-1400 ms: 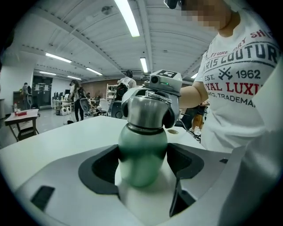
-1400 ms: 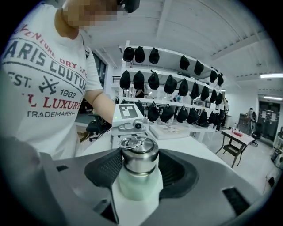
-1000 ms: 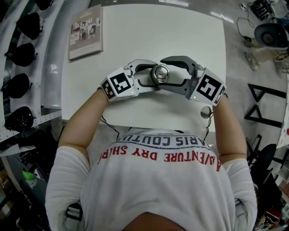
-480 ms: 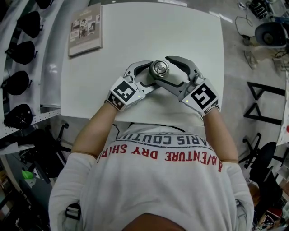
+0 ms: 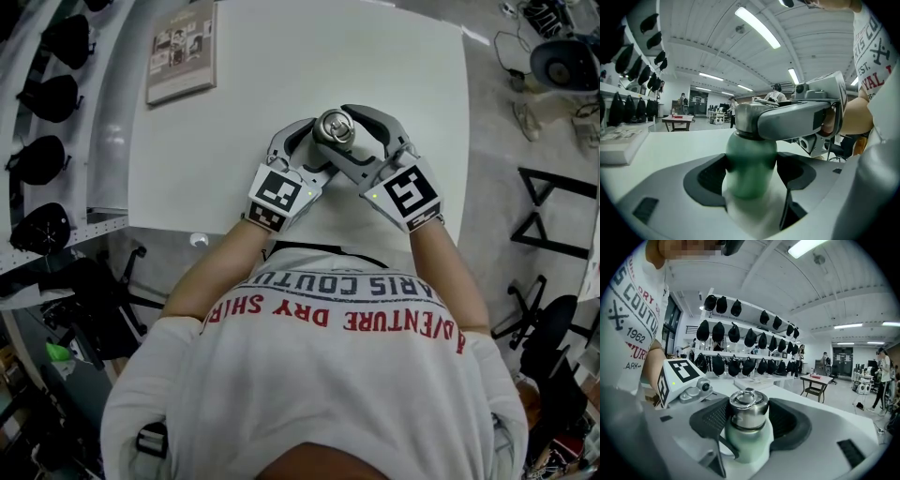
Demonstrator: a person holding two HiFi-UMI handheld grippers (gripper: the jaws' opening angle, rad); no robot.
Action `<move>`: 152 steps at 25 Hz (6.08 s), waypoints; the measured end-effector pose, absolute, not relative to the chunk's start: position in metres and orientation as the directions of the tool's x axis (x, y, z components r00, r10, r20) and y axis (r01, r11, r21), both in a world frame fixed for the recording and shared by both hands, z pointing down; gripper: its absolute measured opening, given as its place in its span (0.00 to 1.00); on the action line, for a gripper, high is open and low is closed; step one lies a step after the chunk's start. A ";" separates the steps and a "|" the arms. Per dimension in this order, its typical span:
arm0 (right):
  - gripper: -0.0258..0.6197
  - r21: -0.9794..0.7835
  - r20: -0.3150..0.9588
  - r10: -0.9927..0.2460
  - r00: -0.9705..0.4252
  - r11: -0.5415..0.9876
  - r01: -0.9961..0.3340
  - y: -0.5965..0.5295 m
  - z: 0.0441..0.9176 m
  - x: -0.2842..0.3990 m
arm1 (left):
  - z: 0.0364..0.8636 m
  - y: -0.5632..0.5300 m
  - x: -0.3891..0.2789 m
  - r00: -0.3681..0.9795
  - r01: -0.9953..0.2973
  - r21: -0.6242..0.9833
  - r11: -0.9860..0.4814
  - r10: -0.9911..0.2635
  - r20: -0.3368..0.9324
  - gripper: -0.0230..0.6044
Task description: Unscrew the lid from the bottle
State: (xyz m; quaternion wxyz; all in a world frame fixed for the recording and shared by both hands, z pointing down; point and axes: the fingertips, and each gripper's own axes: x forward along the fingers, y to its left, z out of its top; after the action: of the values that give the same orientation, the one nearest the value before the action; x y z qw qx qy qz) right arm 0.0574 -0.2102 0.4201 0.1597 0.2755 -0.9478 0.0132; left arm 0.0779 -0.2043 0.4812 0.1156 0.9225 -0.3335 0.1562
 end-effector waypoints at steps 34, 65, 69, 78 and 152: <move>0.45 0.049 0.345 -0.085 -0.935 0.996 -0.073 -0.199 0.416 0.043 | 0.489 -0.195 0.067 0.876 -0.004 0.122 -0.992 0.056 0.480 0.59; 0.51 0.032 0.315 -0.417 -0.853 0.903 -0.429 -0.203 0.421 0.059 | 0.489 -0.195 0.072 0.753 -0.603 0.114 -0.790 -0.516 0.408 0.59; 0.51 0.053 0.319 -0.437 -0.841 0.894 -0.444 -0.204 0.422 0.055 | 0.489 -0.196 0.074 0.726 -0.648 0.121 -0.752 -0.561 0.398 0.59; 0.46 0.088 0.321 -0.452 -0.832 0.889 -0.449 -0.206 0.422 0.050 | 0.489 -0.196 0.075 0.713 -0.666 0.126 -0.735 -0.579 0.396 0.59; 0.46 0.066 0.336 -0.436 -0.835 0.895 -0.440 -0.203 0.421 0.054 | 0.495 -0.190 0.071 0.793 -0.476 0.085 -0.875 -0.385 0.473 0.56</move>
State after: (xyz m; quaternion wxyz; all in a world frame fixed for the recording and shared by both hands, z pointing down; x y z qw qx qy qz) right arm 0.0538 -0.2028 0.4206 0.1738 0.2287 -0.9578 0.0069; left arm 0.0707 -0.1901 0.4949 0.1003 0.9414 -0.2286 0.2267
